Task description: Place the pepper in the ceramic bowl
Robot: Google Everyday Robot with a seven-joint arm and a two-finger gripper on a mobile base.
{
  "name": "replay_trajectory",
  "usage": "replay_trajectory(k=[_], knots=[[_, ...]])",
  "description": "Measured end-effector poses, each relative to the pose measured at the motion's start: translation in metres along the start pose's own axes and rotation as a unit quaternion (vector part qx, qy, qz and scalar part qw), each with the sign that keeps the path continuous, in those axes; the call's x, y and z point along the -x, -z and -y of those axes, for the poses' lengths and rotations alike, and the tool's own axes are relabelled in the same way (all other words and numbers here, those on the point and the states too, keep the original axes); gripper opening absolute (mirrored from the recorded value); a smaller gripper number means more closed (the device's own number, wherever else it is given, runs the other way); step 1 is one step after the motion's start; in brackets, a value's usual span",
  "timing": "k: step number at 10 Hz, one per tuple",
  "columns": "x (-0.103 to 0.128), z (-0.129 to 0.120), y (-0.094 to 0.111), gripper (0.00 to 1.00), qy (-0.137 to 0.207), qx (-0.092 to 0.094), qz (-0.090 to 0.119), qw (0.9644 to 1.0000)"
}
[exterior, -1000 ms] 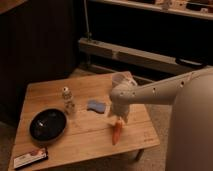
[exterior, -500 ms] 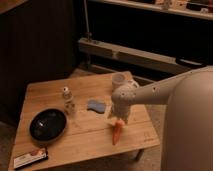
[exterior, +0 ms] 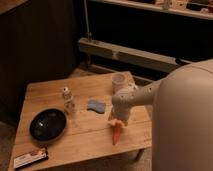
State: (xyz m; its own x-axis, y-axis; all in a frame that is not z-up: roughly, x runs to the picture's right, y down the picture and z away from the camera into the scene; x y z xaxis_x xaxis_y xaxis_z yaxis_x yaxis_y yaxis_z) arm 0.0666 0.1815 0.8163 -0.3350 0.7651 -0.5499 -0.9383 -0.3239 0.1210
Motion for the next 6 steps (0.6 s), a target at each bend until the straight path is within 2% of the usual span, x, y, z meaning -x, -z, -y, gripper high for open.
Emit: replay_trajectory(k=[2, 6], knots=[[-0.0013, 0.0017, -0.0071, 0.65, -0.001, 0.005, -0.003, 1.0000], [-0.0015, 0.0028, -0.0127, 0.65, 0.002, 0.029, -0.003, 0.9996]])
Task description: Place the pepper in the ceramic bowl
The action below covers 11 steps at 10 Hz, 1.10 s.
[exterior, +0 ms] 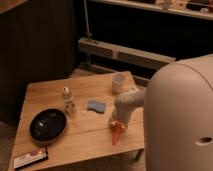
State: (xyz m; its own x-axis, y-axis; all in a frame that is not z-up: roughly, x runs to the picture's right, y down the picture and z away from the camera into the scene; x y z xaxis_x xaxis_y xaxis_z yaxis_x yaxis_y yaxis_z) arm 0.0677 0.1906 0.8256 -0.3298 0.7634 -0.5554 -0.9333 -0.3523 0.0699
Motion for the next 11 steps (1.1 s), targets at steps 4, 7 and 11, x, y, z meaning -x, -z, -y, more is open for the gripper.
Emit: replay_trajectory(k=[4, 7, 11], knots=[[0.0004, -0.0011, 0.0050, 0.65, 0.003, 0.042, 0.005, 0.9991], [-0.0002, -0.0004, 0.0064, 0.65, 0.002, 0.051, 0.005, 0.9987], [0.0001, -0.0024, 0.0011, 0.65, 0.005, 0.048, -0.001, 0.9988]])
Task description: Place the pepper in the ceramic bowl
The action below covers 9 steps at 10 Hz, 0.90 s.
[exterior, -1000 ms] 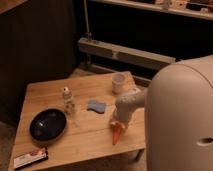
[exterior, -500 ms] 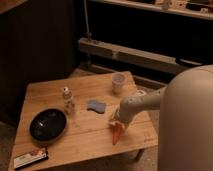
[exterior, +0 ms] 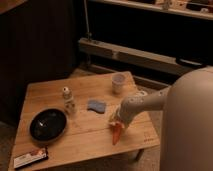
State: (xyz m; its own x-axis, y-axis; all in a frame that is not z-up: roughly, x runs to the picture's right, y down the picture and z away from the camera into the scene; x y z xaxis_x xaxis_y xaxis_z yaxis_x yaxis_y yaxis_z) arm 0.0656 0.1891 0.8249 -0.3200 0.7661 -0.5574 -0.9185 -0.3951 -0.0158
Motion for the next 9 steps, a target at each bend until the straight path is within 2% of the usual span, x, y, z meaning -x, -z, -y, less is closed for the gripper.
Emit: replay_trajectory(k=[4, 7, 9], knots=[[0.002, -0.001, -0.008, 0.65, 0.006, -0.016, -0.013, 0.9998], [0.003, 0.000, -0.011, 0.56, 0.010, -0.021, -0.020, 0.9995], [0.003, 0.000, -0.013, 0.56, 0.011, -0.023, -0.023, 0.9994]])
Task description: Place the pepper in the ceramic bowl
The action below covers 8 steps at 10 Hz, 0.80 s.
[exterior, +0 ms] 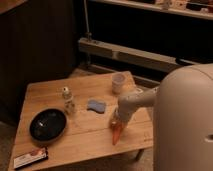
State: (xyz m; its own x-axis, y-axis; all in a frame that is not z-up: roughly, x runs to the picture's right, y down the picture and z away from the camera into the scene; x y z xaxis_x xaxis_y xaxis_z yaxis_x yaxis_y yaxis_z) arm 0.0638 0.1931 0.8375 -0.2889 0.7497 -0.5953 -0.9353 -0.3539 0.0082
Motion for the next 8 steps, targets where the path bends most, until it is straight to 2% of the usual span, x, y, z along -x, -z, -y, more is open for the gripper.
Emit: replay_trajectory(k=[4, 5, 6, 8], knots=[[0.0001, 0.0013, -0.0030, 0.55, 0.001, -0.006, -0.007, 1.0000], [-0.0002, 0.0007, -0.0041, 0.49, 0.002, -0.008, -0.010, 0.9999], [-0.0002, 0.0000, -0.0053, 0.40, 0.003, -0.010, -0.013, 0.9999], [-0.0004, -0.0005, -0.0058, 0.36, 0.004, -0.013, -0.016, 0.9998]])
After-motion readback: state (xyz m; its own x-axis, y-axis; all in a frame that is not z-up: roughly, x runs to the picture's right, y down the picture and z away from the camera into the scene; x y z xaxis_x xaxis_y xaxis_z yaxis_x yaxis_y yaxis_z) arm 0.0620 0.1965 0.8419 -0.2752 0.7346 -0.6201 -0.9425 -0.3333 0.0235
